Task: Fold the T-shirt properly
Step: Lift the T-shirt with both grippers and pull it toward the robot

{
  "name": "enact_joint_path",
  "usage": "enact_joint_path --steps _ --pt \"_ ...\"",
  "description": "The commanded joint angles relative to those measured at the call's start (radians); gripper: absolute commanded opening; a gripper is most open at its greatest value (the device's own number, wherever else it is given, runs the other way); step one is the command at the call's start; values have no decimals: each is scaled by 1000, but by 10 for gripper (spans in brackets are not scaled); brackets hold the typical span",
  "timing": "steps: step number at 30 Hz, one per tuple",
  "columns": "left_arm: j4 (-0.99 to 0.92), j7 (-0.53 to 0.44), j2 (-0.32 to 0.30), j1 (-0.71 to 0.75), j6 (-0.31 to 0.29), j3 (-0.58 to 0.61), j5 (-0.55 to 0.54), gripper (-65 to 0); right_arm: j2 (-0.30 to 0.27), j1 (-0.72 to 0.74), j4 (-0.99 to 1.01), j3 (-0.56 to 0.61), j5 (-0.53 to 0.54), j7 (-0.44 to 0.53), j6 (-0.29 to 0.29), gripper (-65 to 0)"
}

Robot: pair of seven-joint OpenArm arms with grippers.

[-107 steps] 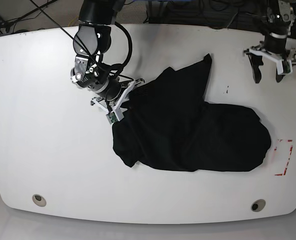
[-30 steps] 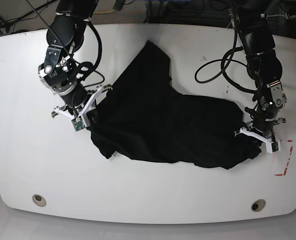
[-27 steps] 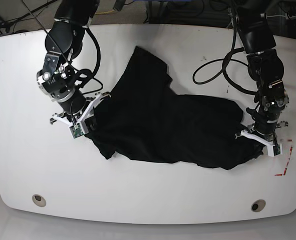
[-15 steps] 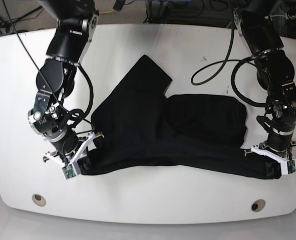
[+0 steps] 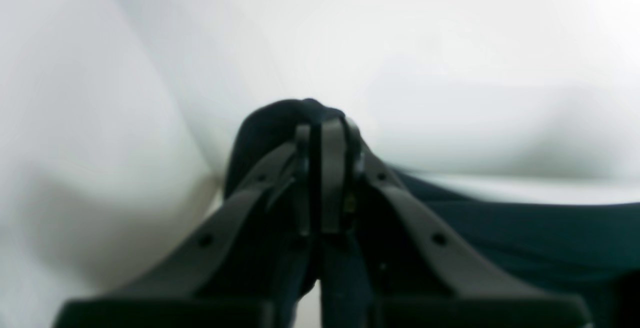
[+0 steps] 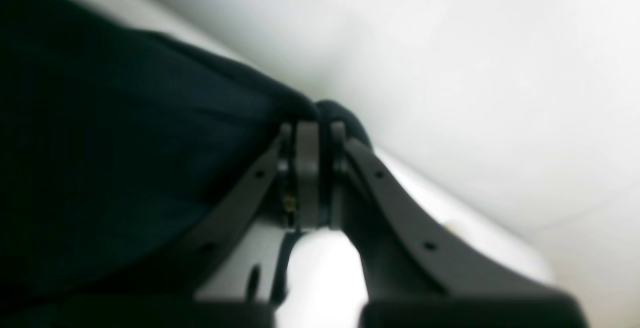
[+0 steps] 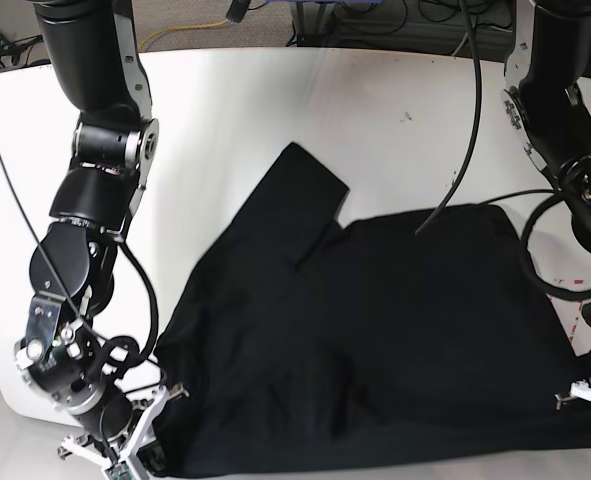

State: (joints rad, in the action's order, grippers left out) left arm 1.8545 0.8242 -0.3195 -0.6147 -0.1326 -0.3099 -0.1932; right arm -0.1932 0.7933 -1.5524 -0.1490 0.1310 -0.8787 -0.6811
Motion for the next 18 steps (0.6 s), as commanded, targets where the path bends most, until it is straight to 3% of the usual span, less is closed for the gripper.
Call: enact_joint_path --steps 1,4,9,15,18 --pt "20 -3 -17 -93 1 1 1 -650 -38 96 -16 7 -3 13 11 -650" --pt "14 36 -53 -182 -8 2 1 -650 -67 183 -9 44 -1 6 11 -650" --pt "15 74 -56 -274 -104 4 1 -650 -113 269 -16 93 3 6 11 -650" --pt "55 169 -54 -271 -147 4 1 -650 -141 255 -84 96 3 -26 10 -650" --pt "83 186 -53 -193 -160 4 1 -650 -145 177 -124 94 3 -26 10 -650"
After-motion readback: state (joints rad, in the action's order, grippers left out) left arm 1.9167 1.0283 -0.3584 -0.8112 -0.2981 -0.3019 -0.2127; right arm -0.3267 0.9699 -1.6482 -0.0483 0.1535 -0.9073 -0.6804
